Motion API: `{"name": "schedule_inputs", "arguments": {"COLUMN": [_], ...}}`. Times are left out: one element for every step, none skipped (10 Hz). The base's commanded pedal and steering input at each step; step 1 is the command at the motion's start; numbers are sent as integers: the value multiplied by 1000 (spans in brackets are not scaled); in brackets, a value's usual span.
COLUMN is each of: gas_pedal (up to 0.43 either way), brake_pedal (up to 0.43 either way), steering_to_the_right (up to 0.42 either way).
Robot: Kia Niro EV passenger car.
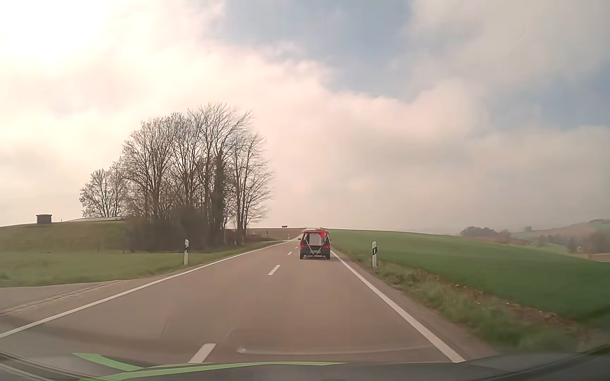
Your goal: Follow the waypoints while adhering to traffic rules and regulations
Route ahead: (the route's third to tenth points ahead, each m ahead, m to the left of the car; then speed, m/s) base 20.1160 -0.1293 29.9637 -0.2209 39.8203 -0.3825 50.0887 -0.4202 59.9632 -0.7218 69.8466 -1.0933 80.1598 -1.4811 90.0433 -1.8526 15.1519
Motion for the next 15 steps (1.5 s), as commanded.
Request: {"name": "schedule_inputs", "arguments": {"gas_pedal": [197, 197, 209, 209, 209, 209, 209, 209, 209, 209, 209, 209, 209, 209, 220], "brake_pedal": [0, 0, 0, 0, 0, 0, 0, 0, 0, 0, 0, 0, 0, 0, 0], "steering_to_the_right": [5, 5, 5, 5, 5, 5, 5, 4, 3, 1, 1, 0, -1, -1, -1]}}
